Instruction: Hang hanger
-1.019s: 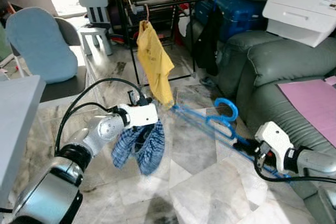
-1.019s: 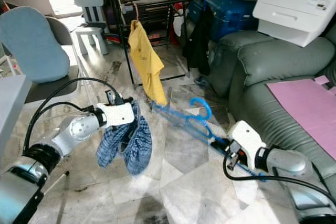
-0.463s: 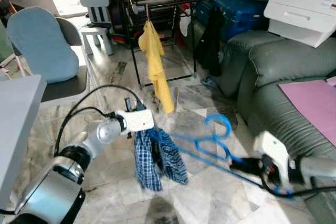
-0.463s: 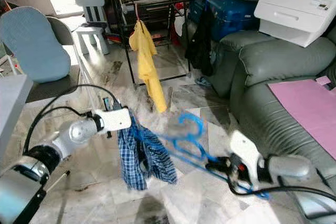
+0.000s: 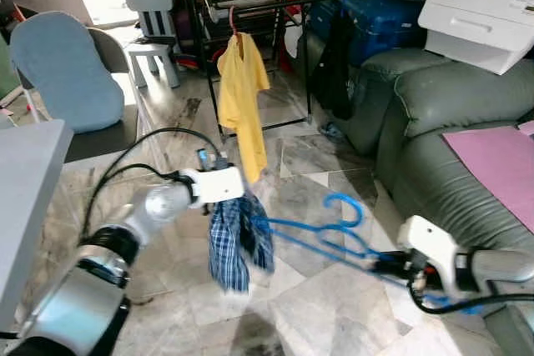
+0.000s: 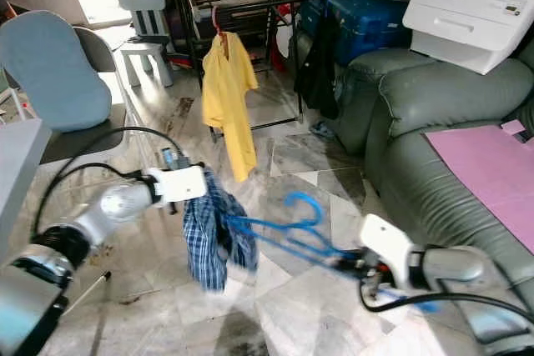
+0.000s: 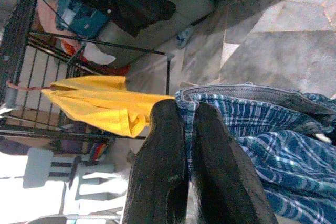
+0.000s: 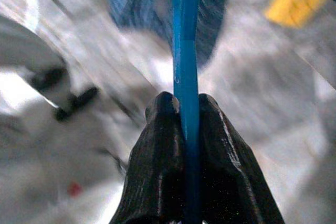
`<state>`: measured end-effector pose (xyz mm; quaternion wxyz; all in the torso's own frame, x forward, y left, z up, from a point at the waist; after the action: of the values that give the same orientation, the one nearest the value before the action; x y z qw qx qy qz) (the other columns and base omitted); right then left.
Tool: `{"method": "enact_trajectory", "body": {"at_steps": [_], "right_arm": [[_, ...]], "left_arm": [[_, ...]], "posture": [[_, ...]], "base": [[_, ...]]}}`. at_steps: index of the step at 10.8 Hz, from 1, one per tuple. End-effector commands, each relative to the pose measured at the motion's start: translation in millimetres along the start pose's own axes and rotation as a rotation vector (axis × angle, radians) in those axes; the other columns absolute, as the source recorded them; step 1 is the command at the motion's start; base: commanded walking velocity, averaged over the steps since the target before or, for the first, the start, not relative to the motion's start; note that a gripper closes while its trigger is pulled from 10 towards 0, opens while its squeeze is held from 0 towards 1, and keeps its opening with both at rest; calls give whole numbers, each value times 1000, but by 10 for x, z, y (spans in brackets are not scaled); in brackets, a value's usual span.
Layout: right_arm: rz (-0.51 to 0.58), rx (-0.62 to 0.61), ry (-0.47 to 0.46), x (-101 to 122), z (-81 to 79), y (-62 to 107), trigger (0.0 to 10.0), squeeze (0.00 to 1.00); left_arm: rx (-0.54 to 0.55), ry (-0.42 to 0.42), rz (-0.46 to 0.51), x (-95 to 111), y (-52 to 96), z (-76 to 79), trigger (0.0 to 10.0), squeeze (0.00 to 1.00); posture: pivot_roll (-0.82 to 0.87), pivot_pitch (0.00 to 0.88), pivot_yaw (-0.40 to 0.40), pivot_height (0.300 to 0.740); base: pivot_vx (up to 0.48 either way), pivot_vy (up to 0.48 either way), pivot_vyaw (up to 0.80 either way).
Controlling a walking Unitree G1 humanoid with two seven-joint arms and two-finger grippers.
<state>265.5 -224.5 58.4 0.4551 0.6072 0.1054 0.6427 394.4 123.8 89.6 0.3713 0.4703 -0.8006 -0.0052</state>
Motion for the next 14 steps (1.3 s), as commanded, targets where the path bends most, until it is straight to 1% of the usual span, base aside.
{"method": "enact_trajectory", "body": {"at_steps": [1, 2, 3, 4, 5, 6, 7, 8, 9, 10, 11, 12, 14], "right_arm": [[-24, -67, 45, 0, 125, -7, 10000, 0], [-11, -94, 49, 16, 167, -27, 10000, 0], [-10, -111, 43, 13, 196, -38, 10000, 0], [-8, -115, 47, 11, 212, -60, 10000, 0], [17, -108, 51, 67, 213, -60, 10000, 0], [70, -80, 57, 187, 207, -40, 10000, 0], [97, -45, 72, 270, 182, 4, 10000, 0], [104, -27, 77, 296, 166, 31, 10000, 0], [116, -20, 80, 331, 160, 61, 10000, 0], [130, -19, 82, 372, 165, 88, 10000, 0], [131, -22, 85, 376, 175, 90, 10000, 0], [128, -38, 90, 367, 199, 38, 10000, 0], [129, -40, 89, 364, 191, -54, 10000, 0]], "left_arm": [[18, 10, 44, 74, 25, -106, 10000, 0], [25, 41, 111, 190, 46, -165, 10000, 0], [19, 45, 135, 234, 54, -174, 10000, 0], [-10, 41, 165, 302, 55, -142, 10000, 0], [-16, 63, 157, 293, 39, -116, 10000, 0], [33, 149, 68, 147, -11, -121, 10000, 0], [80, 259, -17, -3, -35, -111, 10000, 0], [120, 333, -57, -72, -47, -114, 10000, 0], [134, 379, -75, -95, -66, -85, 10000, 0], [173, 475, -92, -116, -91, -86, 10000, 0], [165, 494, -80, -85, -107, -74, 10000, 0], [130, 535, -52, -15, -136, -40, 10000, 0], [105, 581, -21, 56, -148, -42, 10000, 0]], "posture": [[-177, 0, 76, 740], [-176, 0, 73, 740], [-174, 0, 72, 740], [-165, 0, 65, 740], [-163, 0, 65, 740], [-167, 0, 67, 740], [-174, 0, 71, 740], [-177, 0, 75, 740], [-179, 0, 78, 740], [-180, 0, 82, 740], [-179, 0, 82, 740], [-174, 0, 81, 740], [-169, 0, 83, 740]], "base": [[0, 0, 0], [0, 0, 0], [0, 0, 0], [0, 0, 0], [0, 0, 0], [0, 0, 0], [0, 0, 0], [0, 0, 0], [0, 0, 0], [0, 0, 0], [0, 0, 0], [0, 0, 0], [0, 0, 0]]}}
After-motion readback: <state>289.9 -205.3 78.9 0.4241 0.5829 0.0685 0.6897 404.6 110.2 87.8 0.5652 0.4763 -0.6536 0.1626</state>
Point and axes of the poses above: a point about 5 cm out from each wrist's last joint towards the gripper, its own y axis pointing back from the gripper into the wrist, its own x axis along the axis of the wrist's last joint, z = x × y, the point moved 5 cm from there along -y, pointing out of the wrist towards the gripper, and after that the axes turned 8 degrees about y, right-handed, at the moved point
